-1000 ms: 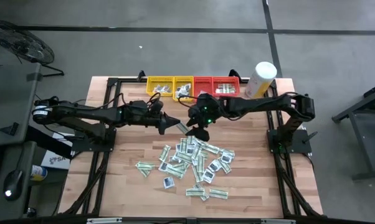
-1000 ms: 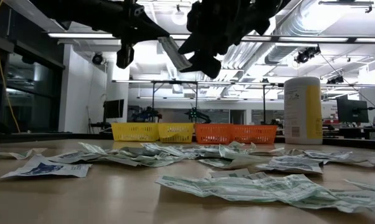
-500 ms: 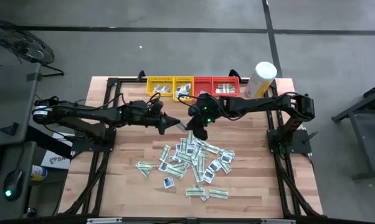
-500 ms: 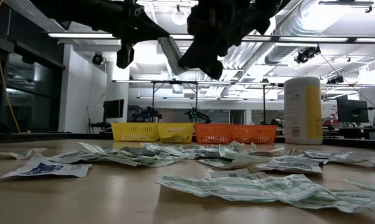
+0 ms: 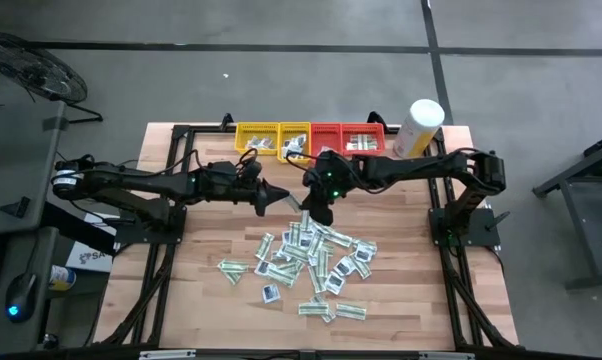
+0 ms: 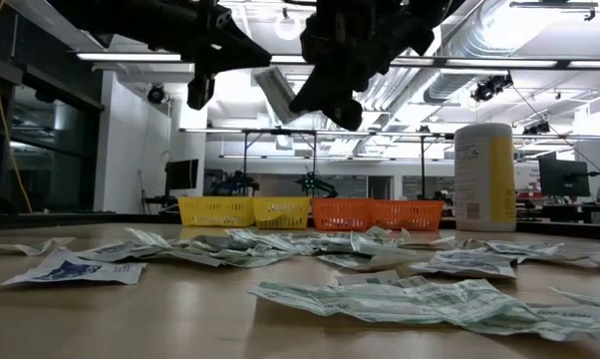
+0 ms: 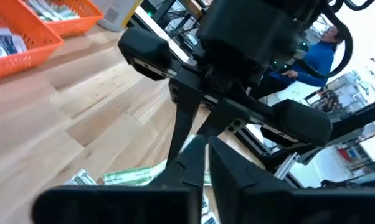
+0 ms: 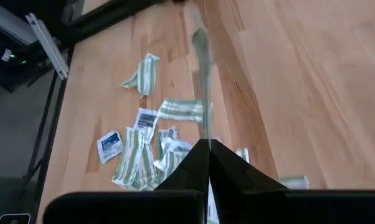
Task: Pick & Place First Aid Supplies
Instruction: Put the green pad into the right orange bin
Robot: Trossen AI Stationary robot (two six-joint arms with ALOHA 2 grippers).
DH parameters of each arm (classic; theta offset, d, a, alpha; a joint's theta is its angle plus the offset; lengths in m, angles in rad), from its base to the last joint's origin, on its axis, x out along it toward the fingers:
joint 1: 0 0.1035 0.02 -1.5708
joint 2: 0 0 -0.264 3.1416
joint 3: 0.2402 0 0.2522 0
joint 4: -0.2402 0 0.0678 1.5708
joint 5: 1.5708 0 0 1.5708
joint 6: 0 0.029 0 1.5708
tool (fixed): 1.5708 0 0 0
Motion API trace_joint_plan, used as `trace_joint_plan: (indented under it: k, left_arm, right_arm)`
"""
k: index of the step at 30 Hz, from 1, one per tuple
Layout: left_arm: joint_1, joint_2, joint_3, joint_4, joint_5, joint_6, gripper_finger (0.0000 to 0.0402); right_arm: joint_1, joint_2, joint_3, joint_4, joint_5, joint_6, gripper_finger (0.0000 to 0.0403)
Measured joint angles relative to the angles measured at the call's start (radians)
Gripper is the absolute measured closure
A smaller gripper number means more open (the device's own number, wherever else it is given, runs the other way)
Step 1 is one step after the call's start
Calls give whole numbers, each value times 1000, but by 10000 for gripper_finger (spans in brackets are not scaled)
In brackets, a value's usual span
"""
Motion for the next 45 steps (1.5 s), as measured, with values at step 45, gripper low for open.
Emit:
trace_joint_plan:
  k: [45]
  left_arm:
    - [0,-189,0,-130,-97,24,241]
  right_arm:
    - [-632,37,0,-382,600,-1109,323]
